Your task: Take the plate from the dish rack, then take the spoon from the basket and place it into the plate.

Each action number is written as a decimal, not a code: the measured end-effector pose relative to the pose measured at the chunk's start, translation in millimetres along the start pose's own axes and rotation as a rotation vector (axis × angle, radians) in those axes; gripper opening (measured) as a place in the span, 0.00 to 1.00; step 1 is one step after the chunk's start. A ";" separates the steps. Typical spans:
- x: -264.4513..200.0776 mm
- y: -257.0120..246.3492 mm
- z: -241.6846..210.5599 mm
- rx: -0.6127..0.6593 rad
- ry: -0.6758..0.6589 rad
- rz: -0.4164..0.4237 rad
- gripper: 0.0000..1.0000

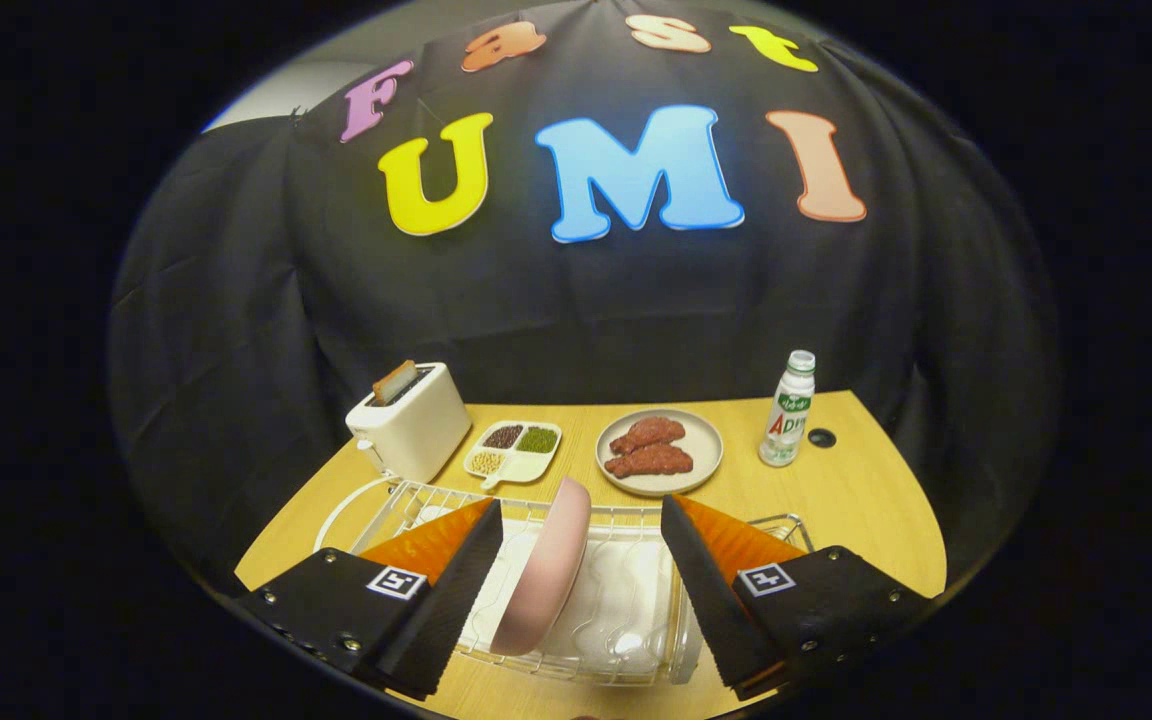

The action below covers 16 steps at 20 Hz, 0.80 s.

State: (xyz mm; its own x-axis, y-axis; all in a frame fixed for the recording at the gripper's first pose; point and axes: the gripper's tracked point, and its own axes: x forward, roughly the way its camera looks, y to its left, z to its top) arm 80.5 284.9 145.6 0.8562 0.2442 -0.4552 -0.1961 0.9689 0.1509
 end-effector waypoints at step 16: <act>78.1 13.3 -88.1 0.144 0.598 0.061 0.80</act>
State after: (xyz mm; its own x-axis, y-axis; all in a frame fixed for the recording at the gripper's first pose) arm 102.7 320.4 34.8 0.4210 0.3196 -0.8489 -0.1345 0.9475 0.2901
